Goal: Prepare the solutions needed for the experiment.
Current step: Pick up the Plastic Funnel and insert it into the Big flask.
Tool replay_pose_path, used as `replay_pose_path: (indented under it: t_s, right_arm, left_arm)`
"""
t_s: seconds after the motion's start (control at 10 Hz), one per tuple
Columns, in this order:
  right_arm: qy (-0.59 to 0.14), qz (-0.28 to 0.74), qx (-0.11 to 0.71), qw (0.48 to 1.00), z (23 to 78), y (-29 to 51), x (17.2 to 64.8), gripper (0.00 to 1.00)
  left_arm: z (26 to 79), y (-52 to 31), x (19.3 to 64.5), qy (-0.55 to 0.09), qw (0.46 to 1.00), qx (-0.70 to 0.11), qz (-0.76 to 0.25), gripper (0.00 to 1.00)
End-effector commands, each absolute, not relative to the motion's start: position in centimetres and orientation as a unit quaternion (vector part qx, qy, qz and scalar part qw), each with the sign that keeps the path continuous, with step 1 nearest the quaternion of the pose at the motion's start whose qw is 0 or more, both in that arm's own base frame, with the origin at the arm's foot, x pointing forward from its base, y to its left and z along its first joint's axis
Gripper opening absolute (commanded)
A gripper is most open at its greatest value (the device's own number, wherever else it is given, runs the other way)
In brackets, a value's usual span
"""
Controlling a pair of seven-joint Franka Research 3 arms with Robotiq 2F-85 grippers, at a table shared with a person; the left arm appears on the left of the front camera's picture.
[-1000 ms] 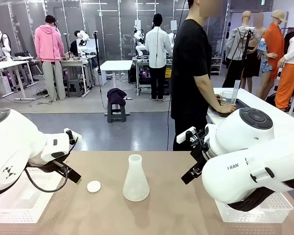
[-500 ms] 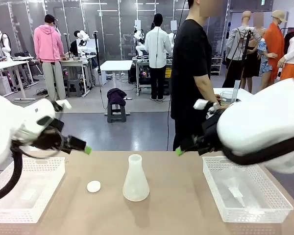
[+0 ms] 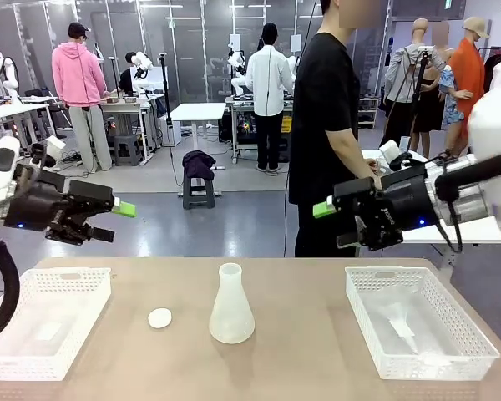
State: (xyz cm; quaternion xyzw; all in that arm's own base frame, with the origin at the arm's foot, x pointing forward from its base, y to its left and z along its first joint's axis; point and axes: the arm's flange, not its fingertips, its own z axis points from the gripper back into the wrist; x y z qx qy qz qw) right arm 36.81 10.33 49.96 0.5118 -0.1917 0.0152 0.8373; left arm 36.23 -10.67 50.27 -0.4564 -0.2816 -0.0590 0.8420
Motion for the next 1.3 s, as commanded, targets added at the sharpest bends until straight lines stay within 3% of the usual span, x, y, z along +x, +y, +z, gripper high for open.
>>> replay_pose_path:
  t_s: [0.0,0.4,0.9,1.0,1.2]
  right_arm:
    - [-0.137,-0.019,0.572,0.809,47.9,9.7,38.3,1.0]
    - [-0.108,-0.044,0.613,0.782,45.3,10.1,38.6,1.0]
    - [-0.142,-0.034,0.613,0.776,45.1,10.2,38.1,1.0]
    - [-0.106,-0.044,0.611,0.784,44.9,10.1,38.3,1.0]
    - [-0.106,-0.044,0.611,0.784,44.9,10.1,38.3,1.0]
  left_arm:
    - [48.1,-9.9,35.8,-0.25,0.82,-0.514,-0.034,1.0]
    - [45.5,-9.7,36.6,-0.189,0.738,-0.648,-0.003,1.0]
    - [45.1,-12.2,37.3,-0.159,0.739,-0.655,0.0,1.0]
    - [45.1,-10.8,36.3,-0.154,0.74,-0.655,-0.003,1.0]
    - [45.1,-10.8,36.3,-0.154,0.74,-0.655,-0.003,1.0]
